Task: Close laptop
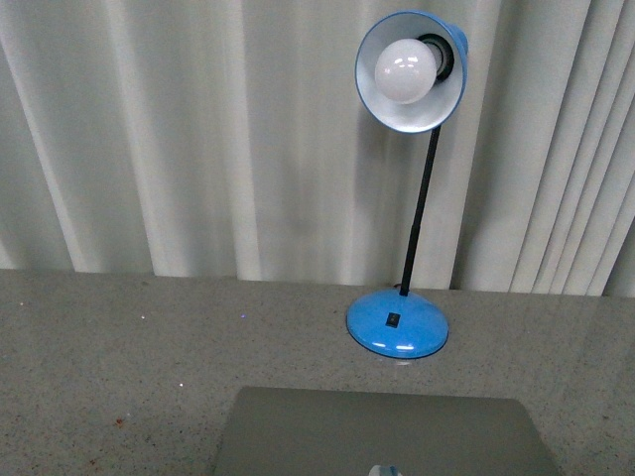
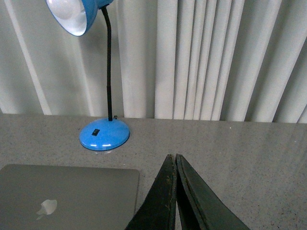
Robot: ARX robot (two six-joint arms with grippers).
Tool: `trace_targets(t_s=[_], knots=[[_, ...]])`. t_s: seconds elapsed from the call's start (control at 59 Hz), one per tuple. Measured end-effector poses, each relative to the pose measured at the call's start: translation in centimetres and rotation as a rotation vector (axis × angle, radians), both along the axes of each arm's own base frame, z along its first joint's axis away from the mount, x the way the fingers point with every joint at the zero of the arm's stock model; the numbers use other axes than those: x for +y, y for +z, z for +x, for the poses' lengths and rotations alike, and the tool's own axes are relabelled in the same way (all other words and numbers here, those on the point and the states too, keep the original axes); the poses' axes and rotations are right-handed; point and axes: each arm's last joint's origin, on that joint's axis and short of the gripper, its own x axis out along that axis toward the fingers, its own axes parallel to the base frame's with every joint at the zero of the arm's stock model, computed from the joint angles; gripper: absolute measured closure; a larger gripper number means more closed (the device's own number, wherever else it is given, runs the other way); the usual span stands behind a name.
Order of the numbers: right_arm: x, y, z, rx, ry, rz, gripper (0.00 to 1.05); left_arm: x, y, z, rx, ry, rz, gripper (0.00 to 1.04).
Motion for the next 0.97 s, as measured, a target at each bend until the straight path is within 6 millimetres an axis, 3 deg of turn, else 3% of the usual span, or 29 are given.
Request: trace_targets(t_s=[0.254, 0.322, 0.458, 0.966], knots=[[0.00, 0.00, 0.00, 0.000, 0.000, 0.000, 0.54, 0.00, 0.00, 0.00, 0.000, 0.000, 0.000, 0.55], [0.00, 0.00, 0.00, 0.000, 0.000, 0.000, 0.36, 0.00, 0.00, 0.00, 0.000, 0.000, 0.000, 0.36], [0.00, 0.00, 0.00, 0.000, 0.000, 0.001, 0.06, 0.00, 0.00, 0.00, 0.000, 0.000, 0.000, 0.06], [0.00, 0.00, 0.00, 0.000, 0.000, 0.001, 0.07, 0.00, 0.00, 0.00, 0.000, 0.000, 0.002, 0.07]])
